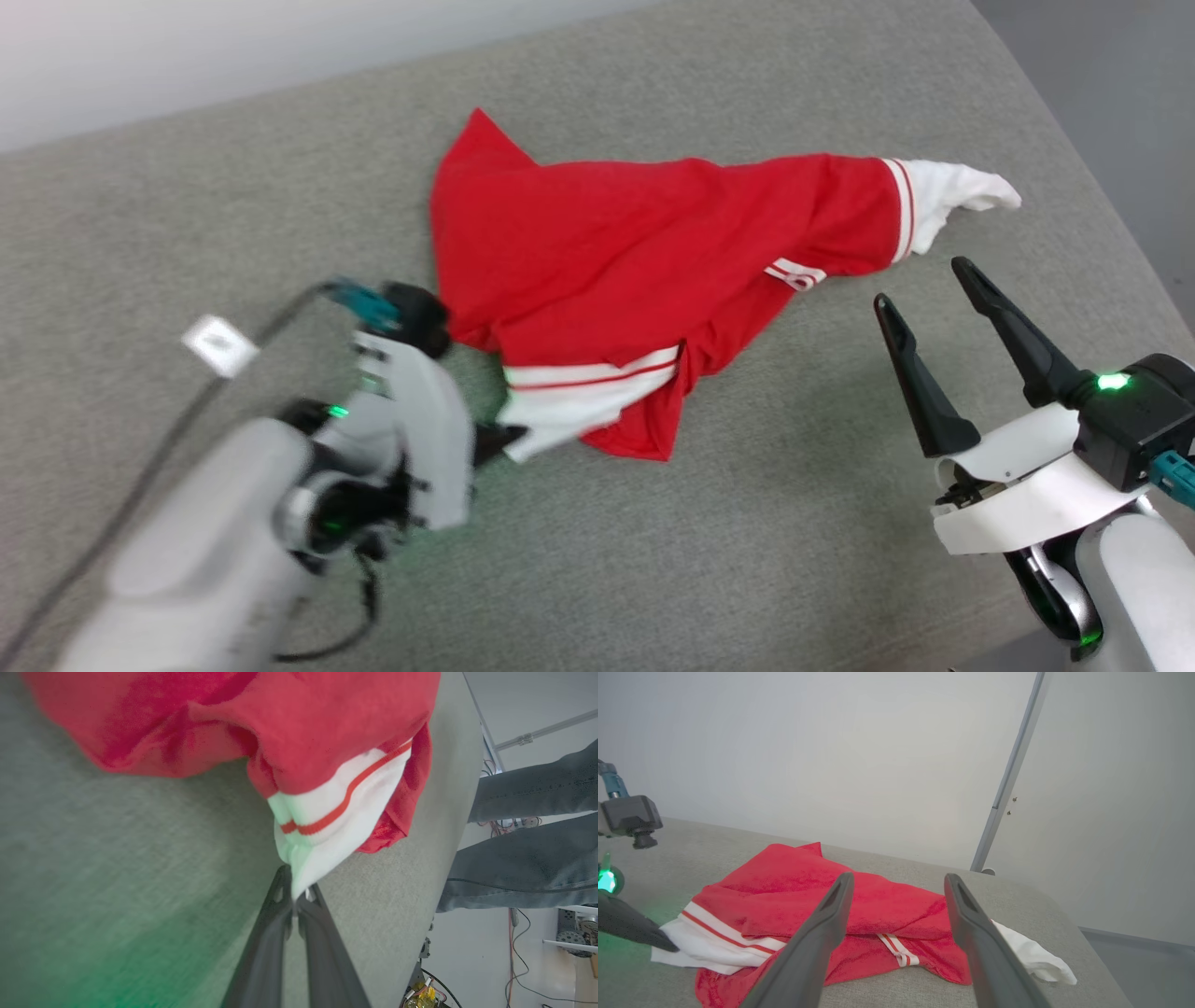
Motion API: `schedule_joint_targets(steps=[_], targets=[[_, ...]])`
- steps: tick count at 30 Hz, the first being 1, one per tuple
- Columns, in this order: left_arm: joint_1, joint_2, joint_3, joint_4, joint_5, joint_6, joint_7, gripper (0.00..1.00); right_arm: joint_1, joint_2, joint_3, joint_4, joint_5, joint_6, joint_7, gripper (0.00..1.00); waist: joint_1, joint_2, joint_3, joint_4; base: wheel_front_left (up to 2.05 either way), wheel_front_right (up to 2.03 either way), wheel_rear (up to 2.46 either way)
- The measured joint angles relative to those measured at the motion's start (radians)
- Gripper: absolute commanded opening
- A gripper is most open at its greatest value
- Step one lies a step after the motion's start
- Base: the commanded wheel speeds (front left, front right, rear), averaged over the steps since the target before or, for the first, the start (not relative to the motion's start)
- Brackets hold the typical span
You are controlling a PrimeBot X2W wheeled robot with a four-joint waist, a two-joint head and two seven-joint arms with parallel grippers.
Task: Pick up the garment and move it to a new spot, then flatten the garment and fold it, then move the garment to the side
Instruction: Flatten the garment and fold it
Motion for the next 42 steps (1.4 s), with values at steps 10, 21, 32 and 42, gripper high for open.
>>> schedule_joint_targets(steps=[10, 21, 32, 42], targets=[[-0.038, 0.248, 0.114, -0.070, 0.018, 0.015, 0.003, 0.00, 0.005, -0.009, 0.018, 0.006, 0.017, 0.000, 0.000, 1.00, 0.0000, 0.0000, -0.044, 0.070, 0.00, 0.00, 0.00], [-0.083, 0.427, 0.090, 0.022, 0.154, 0.031, 0.063, 0.00, -0.013, -0.016, 0.054, 0.012, 0.026, 0.000, 0.000, 1.00, 0.0000, 0.0000, -0.067, 0.124, 0.00, 0.00, 0.00], [-0.093, 0.384, 0.037, 0.269, 0.259, 0.064, -0.032, 0.00, -0.033, -0.015, 0.074, 0.018, 0.035, 0.000, 0.000, 1.00, -0.0001, 0.0000, -0.026, 0.081, 0.00, 0.00, 0.00], [-0.147, 0.320, 0.039, 0.415, 0.297, 0.032, -0.242, 1.00, -0.035, -0.031, 0.097, 0.043, 0.044, 0.000, 0.000, 1.00, 0.0000, 0.0000, -0.012, 0.090, 0.00, 0.00, 0.00]])
